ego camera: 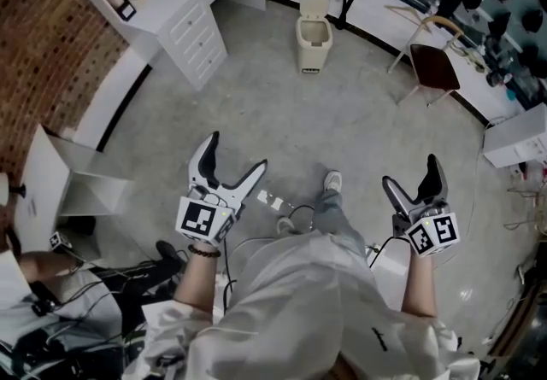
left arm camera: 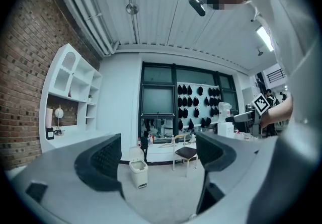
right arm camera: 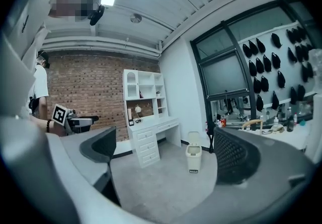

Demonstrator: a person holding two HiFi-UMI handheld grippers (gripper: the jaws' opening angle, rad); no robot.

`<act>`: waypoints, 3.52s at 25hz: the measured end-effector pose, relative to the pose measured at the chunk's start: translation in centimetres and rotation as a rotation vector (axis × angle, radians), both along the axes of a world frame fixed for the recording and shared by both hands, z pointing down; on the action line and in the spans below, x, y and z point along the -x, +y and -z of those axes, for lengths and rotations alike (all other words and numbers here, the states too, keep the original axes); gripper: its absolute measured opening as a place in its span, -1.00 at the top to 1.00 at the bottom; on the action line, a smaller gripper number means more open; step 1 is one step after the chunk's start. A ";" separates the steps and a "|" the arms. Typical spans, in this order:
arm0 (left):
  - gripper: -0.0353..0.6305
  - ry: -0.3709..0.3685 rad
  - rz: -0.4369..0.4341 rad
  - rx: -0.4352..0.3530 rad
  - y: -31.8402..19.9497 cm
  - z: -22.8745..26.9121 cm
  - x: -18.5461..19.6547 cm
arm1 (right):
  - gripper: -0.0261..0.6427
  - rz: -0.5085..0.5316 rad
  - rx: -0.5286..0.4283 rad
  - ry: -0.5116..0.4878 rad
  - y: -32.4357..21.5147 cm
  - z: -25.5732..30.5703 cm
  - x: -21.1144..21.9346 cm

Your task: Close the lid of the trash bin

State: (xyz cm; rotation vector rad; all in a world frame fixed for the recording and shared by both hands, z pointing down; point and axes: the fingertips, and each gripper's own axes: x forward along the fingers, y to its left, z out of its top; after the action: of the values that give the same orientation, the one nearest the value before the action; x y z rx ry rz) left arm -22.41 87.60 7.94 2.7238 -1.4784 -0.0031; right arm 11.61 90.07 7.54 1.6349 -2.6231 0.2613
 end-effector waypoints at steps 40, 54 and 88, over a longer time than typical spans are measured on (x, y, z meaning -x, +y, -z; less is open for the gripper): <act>-0.43 -0.032 0.112 -0.015 -32.3 2.2 -12.9 | -0.83 0.255 -0.021 -0.176 -36.1 -0.5 -7.1; -0.43 -0.013 0.035 0.023 -43.2 0.1 -14.9 | -0.83 0.218 0.024 -0.164 -44.8 -2.1 -8.4; -0.43 -0.005 -0.143 0.158 -79.7 -8.0 -12.2 | -0.83 0.166 0.116 -0.081 -78.5 -6.4 -0.2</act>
State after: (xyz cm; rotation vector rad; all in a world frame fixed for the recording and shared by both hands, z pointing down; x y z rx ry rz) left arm -10.25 7.91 15.94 2.6956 -1.2249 0.1202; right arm 11.84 11.58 13.90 1.3918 -2.7248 0.4712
